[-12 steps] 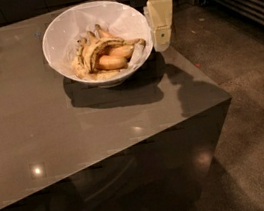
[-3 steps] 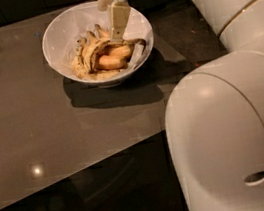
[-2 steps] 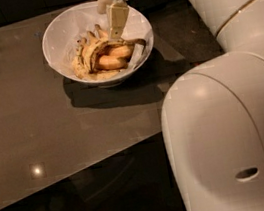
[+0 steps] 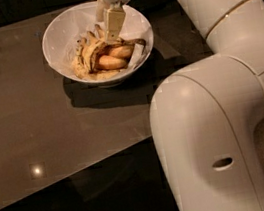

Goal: Pick banana from white bowl

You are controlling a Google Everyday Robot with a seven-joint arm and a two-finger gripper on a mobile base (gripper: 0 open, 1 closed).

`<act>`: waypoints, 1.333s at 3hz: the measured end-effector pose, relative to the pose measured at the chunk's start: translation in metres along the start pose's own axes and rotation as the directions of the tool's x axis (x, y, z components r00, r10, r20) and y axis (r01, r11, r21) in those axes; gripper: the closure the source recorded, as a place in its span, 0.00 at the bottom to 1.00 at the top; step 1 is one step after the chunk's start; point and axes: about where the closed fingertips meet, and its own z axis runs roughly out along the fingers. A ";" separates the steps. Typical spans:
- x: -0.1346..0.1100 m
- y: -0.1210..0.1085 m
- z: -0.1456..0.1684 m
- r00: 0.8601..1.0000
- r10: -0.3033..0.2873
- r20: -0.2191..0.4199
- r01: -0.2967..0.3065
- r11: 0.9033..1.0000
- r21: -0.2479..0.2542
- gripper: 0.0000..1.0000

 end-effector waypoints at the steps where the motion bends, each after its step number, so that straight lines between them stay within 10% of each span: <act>1: 0.003 -0.002 0.008 1.000 0.020 0.009 -0.020 1.000 -0.014 0.42; 4: 0.009 0.000 0.027 0.996 0.075 0.048 -0.073 0.996 -0.052 0.45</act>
Offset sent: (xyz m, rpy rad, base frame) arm -0.0047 -0.0131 -0.0143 -0.0142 0.1321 -0.0014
